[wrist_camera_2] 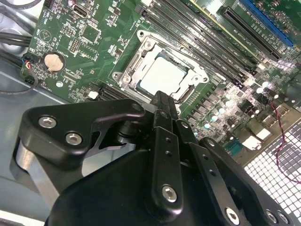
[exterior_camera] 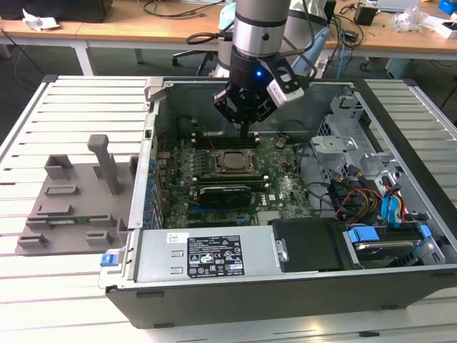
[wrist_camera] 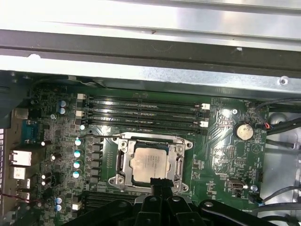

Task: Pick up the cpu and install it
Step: 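Install the first cpu locking lever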

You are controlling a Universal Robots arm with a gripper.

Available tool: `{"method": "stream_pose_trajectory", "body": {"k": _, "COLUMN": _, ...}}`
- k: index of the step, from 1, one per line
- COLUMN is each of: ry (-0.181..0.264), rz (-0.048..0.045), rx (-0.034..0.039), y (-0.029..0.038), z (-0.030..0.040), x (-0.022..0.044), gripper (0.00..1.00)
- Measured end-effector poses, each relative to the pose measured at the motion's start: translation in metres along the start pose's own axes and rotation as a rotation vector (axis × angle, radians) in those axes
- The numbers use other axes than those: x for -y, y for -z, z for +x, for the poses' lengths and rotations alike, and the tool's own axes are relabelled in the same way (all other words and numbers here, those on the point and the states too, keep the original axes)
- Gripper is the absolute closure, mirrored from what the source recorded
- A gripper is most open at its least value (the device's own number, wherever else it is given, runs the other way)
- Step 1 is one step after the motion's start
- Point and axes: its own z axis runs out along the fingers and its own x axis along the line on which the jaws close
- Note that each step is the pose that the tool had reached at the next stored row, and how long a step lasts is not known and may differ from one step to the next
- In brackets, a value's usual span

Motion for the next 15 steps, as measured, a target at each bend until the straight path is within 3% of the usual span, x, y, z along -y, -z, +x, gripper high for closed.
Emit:
{"method": "stream_pose_trajectory", "body": {"k": 10, "ry": 0.0, "rz": -0.0001, "rx": 0.0, "y": 0.0007, "z": 0.0003, "x": 0.0, "gripper": 0.89}}
{"method": "stream_pose_trajectory", "body": {"k": 15, "ry": 0.0, "rz": 0.0, "rx": -0.0001, "y": 0.0006, "z": 0.0072, "x": -0.0011, "gripper": 0.89}}
